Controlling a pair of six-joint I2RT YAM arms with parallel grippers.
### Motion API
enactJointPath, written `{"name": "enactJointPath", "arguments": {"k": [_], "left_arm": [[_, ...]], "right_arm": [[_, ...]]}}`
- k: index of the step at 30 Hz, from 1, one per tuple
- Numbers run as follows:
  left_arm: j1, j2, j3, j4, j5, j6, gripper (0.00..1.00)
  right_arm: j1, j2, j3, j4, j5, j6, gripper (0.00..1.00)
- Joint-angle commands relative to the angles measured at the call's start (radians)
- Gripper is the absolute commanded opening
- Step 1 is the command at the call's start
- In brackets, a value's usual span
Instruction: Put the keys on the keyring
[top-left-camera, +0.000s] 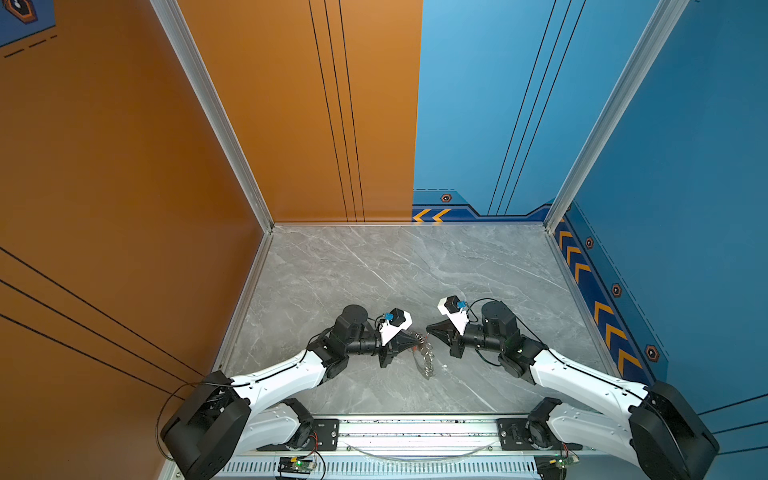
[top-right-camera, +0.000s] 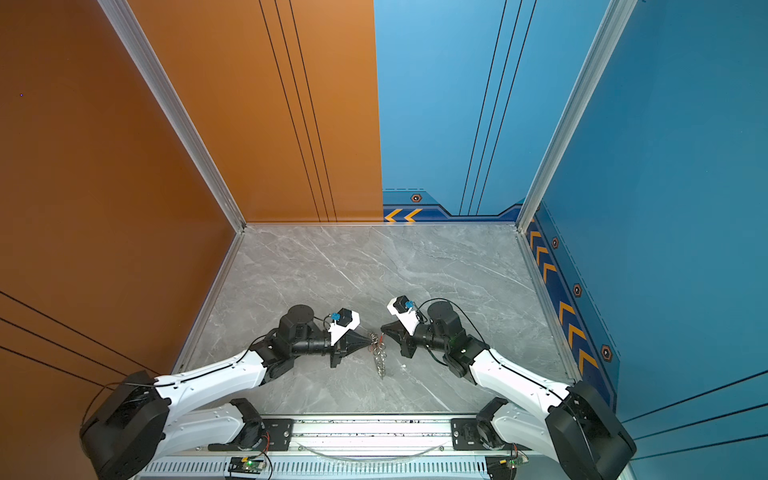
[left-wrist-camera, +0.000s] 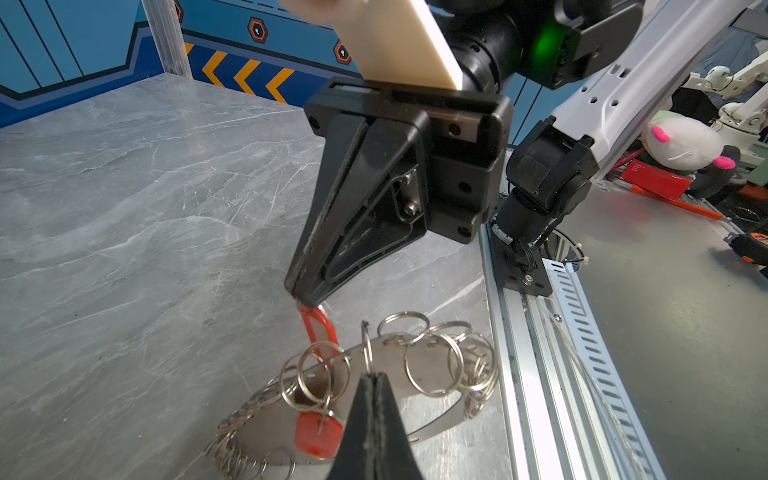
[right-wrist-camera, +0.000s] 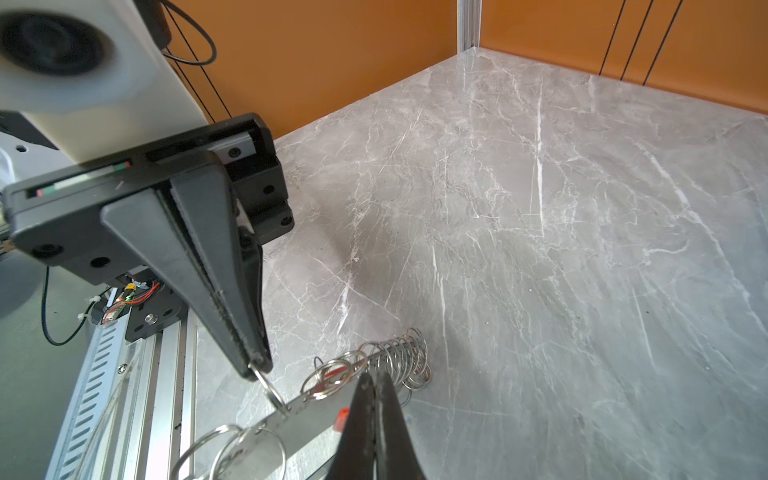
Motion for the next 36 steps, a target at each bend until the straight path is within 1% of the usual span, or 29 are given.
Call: {"name": "enactJointPath", "arguments": {"k": [1,5,11,16,22,26,36], "left_arm": [[-0.002,-0.013,0.003,-0.011,0.018,0.01,0.0],[-0.003,-0.012,0.003,-0.01,0.022,0.011,0.0],[-0.002,-0.017,0.001,-0.011,0.015,0.012,0.0],[-0.003,-0.015,0.001,-0.01,0.014,0.014,0.0],[-0.001,-0.018,-0.007,0.005,0.011,0.011,0.0],[0.005,-0.018,-0.016,0.034,0.016,-0.002,0.0],[0.023,-0.032,-0.034,0.084,0.053,-0.033,0.0]], "right_arm": [[-0.008,-0.051,0.018,0.016,-0.05,-0.017,0.0],[-0.02,-0.052,-0.004,0.098,-0.151,-0.042,0.0],[-0.024,0.003,-0.002,0.13,-0.274,-0.109,0.0],[-0.037,0.025,-0.004,0.133,-0.291,-0.16,0.0],[-0.05,-0.013,-0.025,0.131,-0.239,-0.171,0.0],[-0.057,-0.03,-0.044,0.137,-0.236,-0.182,0.0],[-0.089,0.057,-0.035,0.25,-0.373,-0.18,0.0]]}}
